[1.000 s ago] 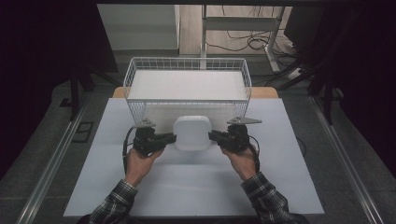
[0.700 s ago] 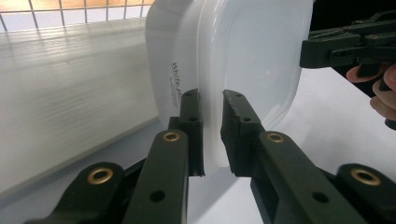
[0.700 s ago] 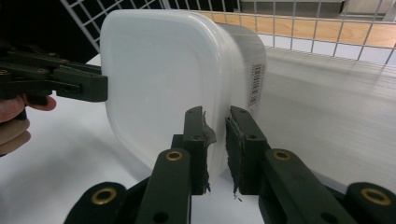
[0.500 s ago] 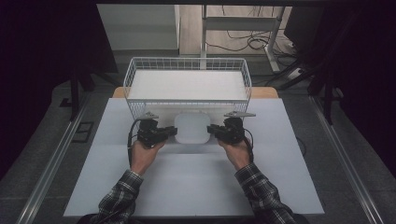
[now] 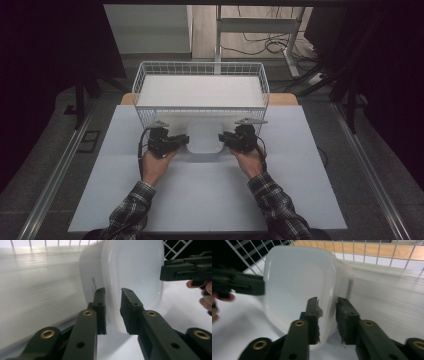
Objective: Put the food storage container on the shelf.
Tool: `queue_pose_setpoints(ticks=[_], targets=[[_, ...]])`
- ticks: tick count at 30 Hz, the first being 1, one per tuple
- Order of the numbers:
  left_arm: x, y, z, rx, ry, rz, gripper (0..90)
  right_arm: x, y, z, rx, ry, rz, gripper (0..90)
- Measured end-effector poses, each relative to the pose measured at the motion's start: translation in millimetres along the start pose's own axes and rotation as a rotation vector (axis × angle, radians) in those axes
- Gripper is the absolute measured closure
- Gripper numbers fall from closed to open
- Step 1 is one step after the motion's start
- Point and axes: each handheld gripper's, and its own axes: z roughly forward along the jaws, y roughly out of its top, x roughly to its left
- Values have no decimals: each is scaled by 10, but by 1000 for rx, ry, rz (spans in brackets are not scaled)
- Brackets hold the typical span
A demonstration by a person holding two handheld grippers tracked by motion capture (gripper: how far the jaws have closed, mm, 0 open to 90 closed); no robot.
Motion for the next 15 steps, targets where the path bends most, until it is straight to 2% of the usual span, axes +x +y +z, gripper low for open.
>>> queue_pose_setpoints(ticks=[4,6,12,15], targets=[[30,30,19,-21,26,-6,641,-35,-18,31,-34,-14,23,605],[37,58,30,-26,43,-3,597,-42,13,46,-47,-45,14,566],[68,139,83,-45,87,-2,545,-48,53,88,-77,-86,10,560],[68,160,103,-54,108,6,532,-51,66,93,-82,-90,6,560]])
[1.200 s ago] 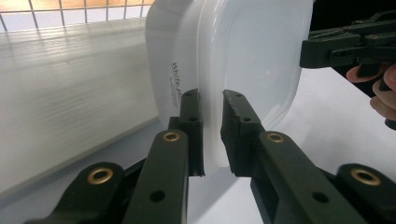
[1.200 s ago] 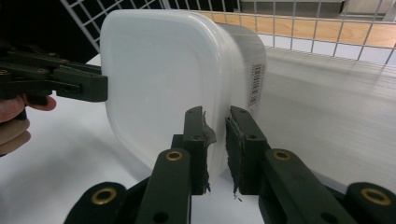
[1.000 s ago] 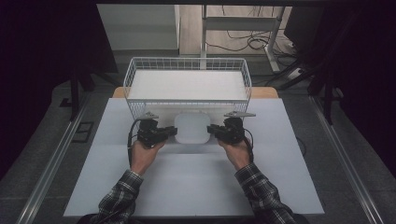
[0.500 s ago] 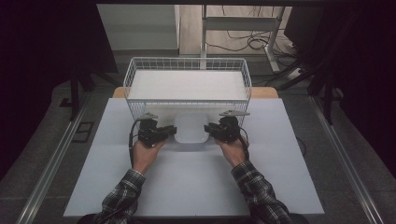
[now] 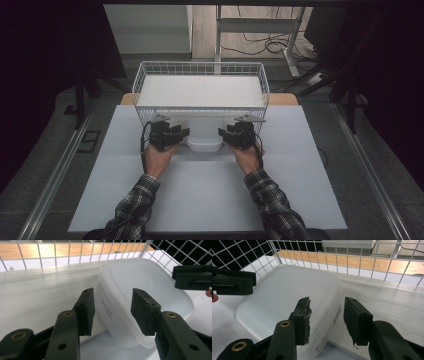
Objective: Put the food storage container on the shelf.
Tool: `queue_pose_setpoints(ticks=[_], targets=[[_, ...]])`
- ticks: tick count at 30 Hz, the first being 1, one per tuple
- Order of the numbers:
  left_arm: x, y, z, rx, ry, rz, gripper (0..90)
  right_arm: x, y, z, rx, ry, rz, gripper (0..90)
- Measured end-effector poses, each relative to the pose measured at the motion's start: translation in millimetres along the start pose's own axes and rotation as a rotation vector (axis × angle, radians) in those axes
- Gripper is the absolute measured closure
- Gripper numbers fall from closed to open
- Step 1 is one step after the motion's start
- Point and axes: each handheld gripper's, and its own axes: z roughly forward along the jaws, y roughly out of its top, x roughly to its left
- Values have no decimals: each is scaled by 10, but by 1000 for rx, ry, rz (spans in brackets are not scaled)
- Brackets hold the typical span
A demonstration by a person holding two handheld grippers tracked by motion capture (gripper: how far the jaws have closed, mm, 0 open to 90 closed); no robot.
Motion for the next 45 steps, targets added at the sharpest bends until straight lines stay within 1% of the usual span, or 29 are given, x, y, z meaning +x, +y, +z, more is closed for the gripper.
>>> queue_pose_setpoints(ticks=[1,2,3,4,6,8,9,11,13,15,16,17,18,19,20,21,24,26,28,30,32,34,36,38,39,40,42,43,45], targets=[[-3,1,0,-5,3,7,528,-1,2,-4,1,1,0,560],[-12,-3,-9,-23,1,10,522,0,5,-13,2,3,-1,560],[-25,-5,-17,-38,-7,4,521,1,11,-38,-3,9,-4,557],[-34,-3,-31,-37,-11,7,521,1,11,-38,-3,9,-4,557],[-60,-3,-69,-36,-20,29,516,4,14,-77,-6,28,6,557],[-97,-15,-130,-28,-29,40,515,17,13,-128,-7,42,-5,568],[-125,-33,-179,-35,-36,39,520,30,10,-165,0,46,-9,586],[-152,-66,-252,-38,-59,49,547,56,-6,-242,0,61,-26,632],[-190,-124,-340,-33,-83,68,590,80,-32,-324,5,66,-45,700],[-235,-181,-394,-29,-106,73,664,100,-73,-398,13,80,-53,783],[-258,-213,-413,-26,-119,86,754,132,-125,-444,24,91,-74,857],[-313,-277,-419,-12,-147,106,801,150,-154,-450,32,102,-81,885],[-313,-277,-419,-12,-147,106,838,169,-184,-447,43,109,-90,890],[-340,-305,-405,1,-158,117,869,189,-213,-434,50,116,-95,891],[-367,-332,-384,12,-169,127,869,189,-213,-434,50,116,-95,891],[-391,-355,-358,22,-173,134,893,207,-240,-415,62,122,-100,892],[-417,-400,-264,50,-173,152,897,250,-306,-339,82,135,-117,892],[-405,-416,-228,63,-170,142,898,265,-334,-294,93,136,-129,892],[-395,-434,-227,66,-170,134,897,269,-346,-264,97,138,-132,893],[-387,-456,-253,73,-167,136,893,271,-347,-242,99,141,-129,893],[-394,-485,-283,76,-161,133,827,279,-348,-208,98,145,-136,893],[-410,-510,-304,80,-146,145,725,294,-349,-165,102,151,-141,893],[-426,-529,-318,84,-137,150,590,314,-352,-122,107,158,-138,893],[-441,-548,-334,86,-126,166,475,335,-352,-82,110,164,-141,893],[-446,-561,-344,87,-126,182,418,344,-350,-62,112,166,-142,893],[-451,-569,-350,88,-125,188,363,355,-346,-34,113,169,-145,893],[-459,-590,-364,92,-125,197,299,376,-338,3,116,177,-145,893],[-457,-599,-372,91,-135,197,269,390,-334,23,113,178,-146,893],[-459,-619,-394,90,-148,187,224,414,-324,58,116,180,-154,893]])
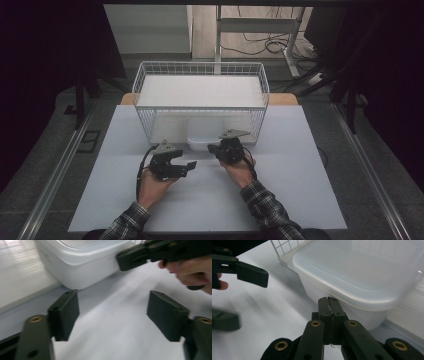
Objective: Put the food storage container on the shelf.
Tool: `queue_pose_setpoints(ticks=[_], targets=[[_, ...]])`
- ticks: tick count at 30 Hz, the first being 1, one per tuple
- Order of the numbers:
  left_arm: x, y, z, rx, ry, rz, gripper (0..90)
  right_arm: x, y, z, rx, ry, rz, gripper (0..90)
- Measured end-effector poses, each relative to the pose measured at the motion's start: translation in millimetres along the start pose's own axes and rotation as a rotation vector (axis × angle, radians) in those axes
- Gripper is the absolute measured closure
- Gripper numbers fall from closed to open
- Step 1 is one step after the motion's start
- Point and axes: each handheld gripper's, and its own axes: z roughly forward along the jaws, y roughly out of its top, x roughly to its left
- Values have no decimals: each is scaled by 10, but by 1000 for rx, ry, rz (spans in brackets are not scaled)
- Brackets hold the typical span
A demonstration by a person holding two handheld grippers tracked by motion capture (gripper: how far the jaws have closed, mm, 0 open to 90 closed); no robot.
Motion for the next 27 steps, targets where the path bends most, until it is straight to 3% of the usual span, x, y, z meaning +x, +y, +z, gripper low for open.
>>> queue_pose_setpoints(ticks=[9,16,27], targets=[[-61,-98,-96,9,0,7,77,-33,85,102,-6,-19,4,893],[-121,-184,-142,29,16,51,50,-102,103,141,-8,-37,10,893],[-137,-303,-254,28,30,55,40,-186,136,197,-4,-63,19,893]])
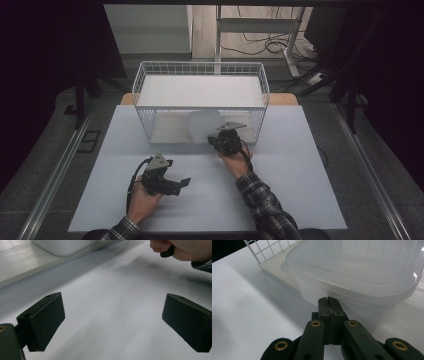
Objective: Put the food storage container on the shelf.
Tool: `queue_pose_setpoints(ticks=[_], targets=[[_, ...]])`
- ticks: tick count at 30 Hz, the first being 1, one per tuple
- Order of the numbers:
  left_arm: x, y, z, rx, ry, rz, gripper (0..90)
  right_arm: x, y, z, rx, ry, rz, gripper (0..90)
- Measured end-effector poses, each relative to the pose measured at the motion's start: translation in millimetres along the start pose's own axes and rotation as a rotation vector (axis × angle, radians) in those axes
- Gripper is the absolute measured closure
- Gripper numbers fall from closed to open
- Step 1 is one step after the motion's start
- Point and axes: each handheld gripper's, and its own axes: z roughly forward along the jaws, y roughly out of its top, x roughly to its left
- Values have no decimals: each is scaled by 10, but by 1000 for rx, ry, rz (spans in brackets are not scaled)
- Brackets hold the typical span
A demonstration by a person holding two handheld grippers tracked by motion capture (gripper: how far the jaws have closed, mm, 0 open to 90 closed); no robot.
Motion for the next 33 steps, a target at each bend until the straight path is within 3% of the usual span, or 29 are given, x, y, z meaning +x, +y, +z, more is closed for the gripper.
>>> queue_pose_setpoints(ticks=[13,27,33], targets=[[2,-95,-127,-5,9,-16,40,-69,58,97,-13,-16,18,892],[5,-103,-131,-5,7,-14,41,116,174,325,-11,12,-3,893],[11,-105,-137,-6,10,1,38,141,159,300,-5,10,-21,889]])
